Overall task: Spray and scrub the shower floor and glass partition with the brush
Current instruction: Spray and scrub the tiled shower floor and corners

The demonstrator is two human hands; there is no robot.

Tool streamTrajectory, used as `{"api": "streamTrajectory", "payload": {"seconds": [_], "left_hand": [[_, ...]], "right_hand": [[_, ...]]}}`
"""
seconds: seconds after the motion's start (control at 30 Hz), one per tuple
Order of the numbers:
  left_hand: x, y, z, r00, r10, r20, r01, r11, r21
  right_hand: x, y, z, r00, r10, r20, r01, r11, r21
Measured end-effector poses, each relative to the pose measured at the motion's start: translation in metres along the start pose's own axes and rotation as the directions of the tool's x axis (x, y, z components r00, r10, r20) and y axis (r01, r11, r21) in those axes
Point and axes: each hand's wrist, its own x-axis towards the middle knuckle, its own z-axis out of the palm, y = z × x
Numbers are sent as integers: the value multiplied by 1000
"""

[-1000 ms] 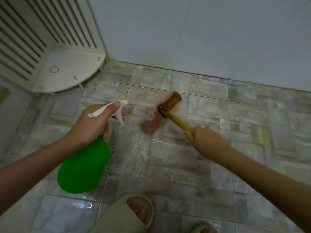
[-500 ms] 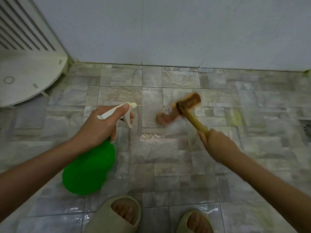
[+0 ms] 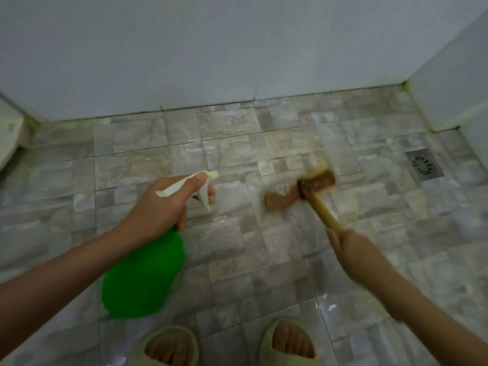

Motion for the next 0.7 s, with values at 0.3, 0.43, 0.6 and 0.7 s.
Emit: {"api": "streamTrajectory", "payload": {"seconds": [0.3, 0.43, 0.6, 0.7], "left_hand": [[21, 9, 34, 995, 6, 103, -8, 1000, 22], [25, 15, 48, 989, 34, 144, -37, 999, 14], [29, 22, 55, 991, 41, 127, -39, 999, -18], [31, 22, 60, 985, 19, 171, -16, 1000, -21]], "right_hand": [[47, 13, -26, 991, 135, 3, -135, 987, 82], [69, 23, -42, 972, 233, 0, -232, 967, 103], [-57, 40, 6, 955, 289, 71, -295, 951, 89], [-9, 25, -10, 968, 245, 44, -247, 968, 44]]}}
